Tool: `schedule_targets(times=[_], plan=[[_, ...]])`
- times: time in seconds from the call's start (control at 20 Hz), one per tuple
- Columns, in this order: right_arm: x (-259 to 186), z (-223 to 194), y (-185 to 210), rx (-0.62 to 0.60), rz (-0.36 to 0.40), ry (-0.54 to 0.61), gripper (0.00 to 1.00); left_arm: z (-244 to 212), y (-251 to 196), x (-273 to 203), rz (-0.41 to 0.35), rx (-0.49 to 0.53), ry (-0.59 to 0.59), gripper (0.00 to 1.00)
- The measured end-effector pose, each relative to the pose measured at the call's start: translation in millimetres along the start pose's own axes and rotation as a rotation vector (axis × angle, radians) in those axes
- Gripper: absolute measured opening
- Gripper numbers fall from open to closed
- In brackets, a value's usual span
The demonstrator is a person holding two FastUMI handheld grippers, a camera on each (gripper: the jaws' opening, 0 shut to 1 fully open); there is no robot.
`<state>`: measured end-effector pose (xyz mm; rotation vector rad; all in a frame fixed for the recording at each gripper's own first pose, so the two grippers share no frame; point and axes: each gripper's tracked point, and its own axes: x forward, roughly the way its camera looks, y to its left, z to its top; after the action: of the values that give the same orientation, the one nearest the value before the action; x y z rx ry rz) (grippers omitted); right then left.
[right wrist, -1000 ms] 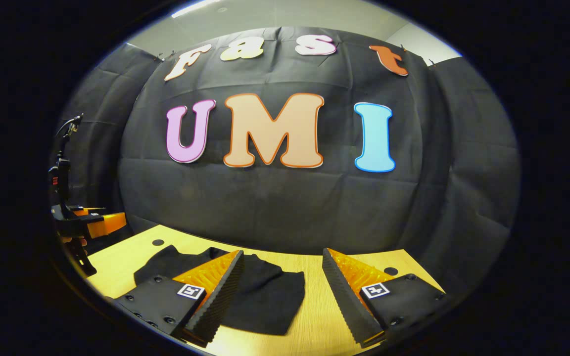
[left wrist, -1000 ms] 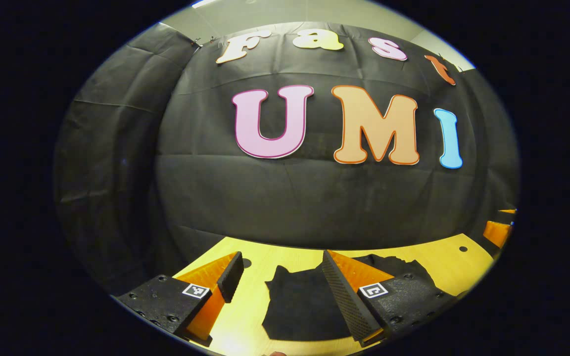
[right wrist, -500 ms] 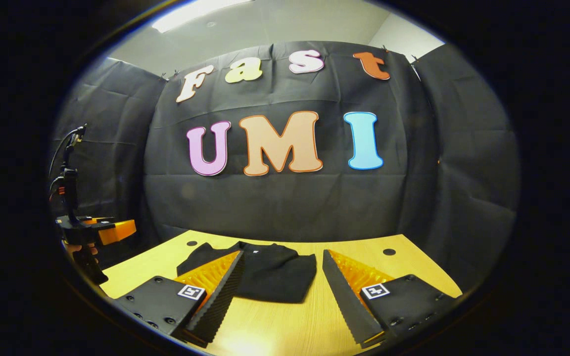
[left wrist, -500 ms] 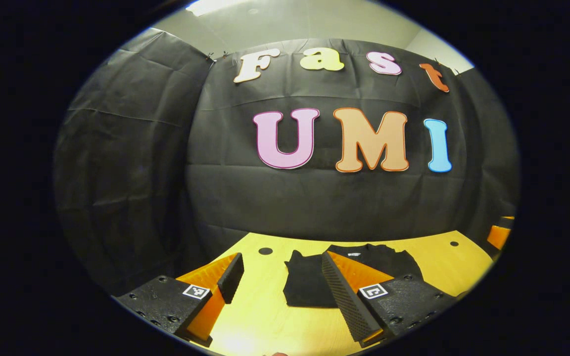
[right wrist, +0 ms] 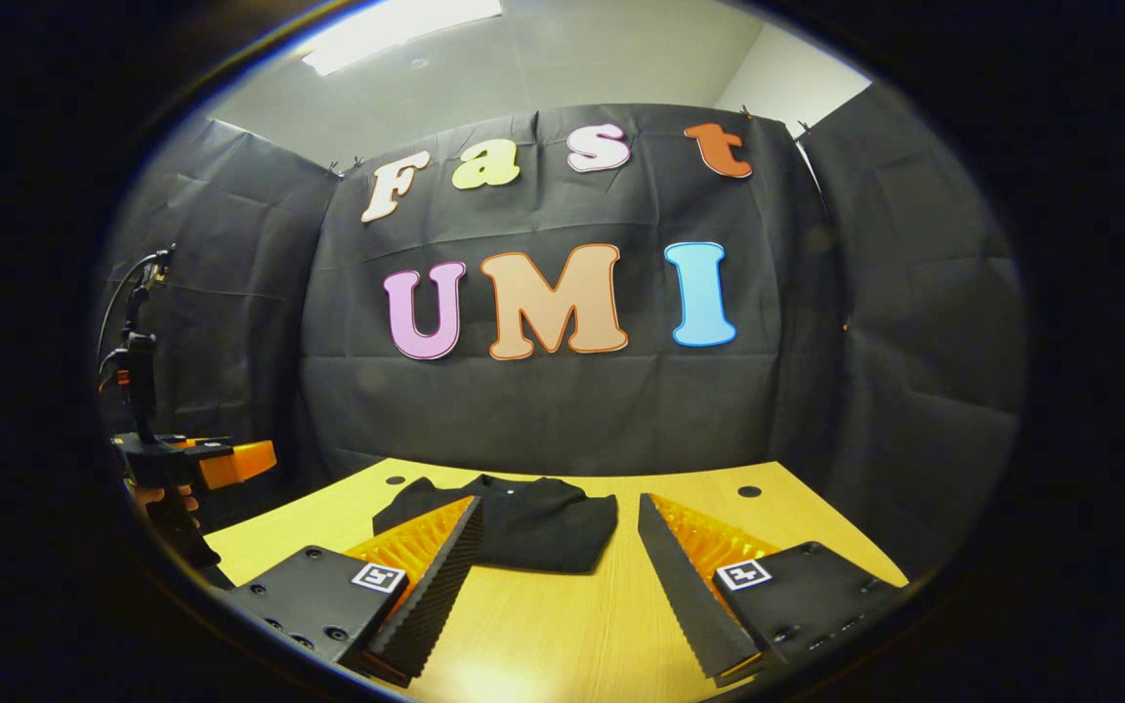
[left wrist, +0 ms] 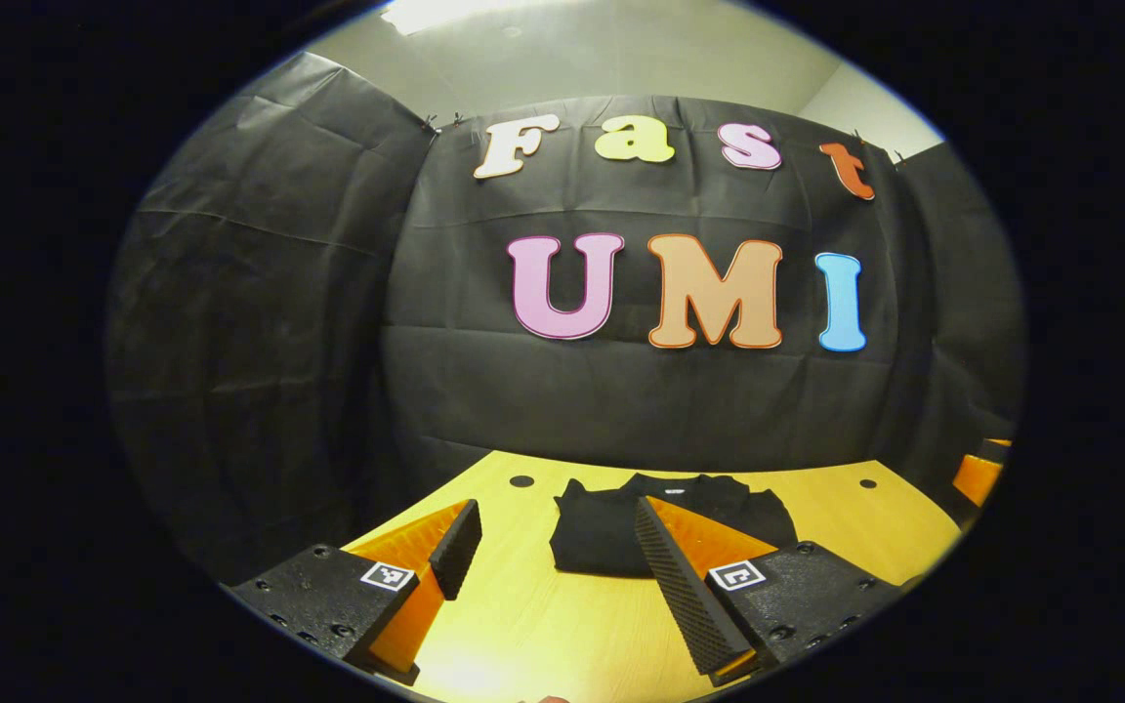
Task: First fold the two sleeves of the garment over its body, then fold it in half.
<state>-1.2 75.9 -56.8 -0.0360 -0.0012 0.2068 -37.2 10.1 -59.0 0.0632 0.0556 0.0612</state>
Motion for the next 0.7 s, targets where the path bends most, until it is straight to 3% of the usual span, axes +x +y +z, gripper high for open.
schedule_targets(times=[0.45, 0.7], plan=[[-17.0, 3.6, 1.0, 0.029, -0.006, -0.017, 0.99, -13.8, 14.0, -22.3, 0.013, -0.011, 0.051, 0.93], [-17.6, 2.7, 4.9, 0.025, -0.003, -0.014, 0.99, 4.7, 13.8, -21.4, 0.009, -0.021, 0.028, 0.93]])
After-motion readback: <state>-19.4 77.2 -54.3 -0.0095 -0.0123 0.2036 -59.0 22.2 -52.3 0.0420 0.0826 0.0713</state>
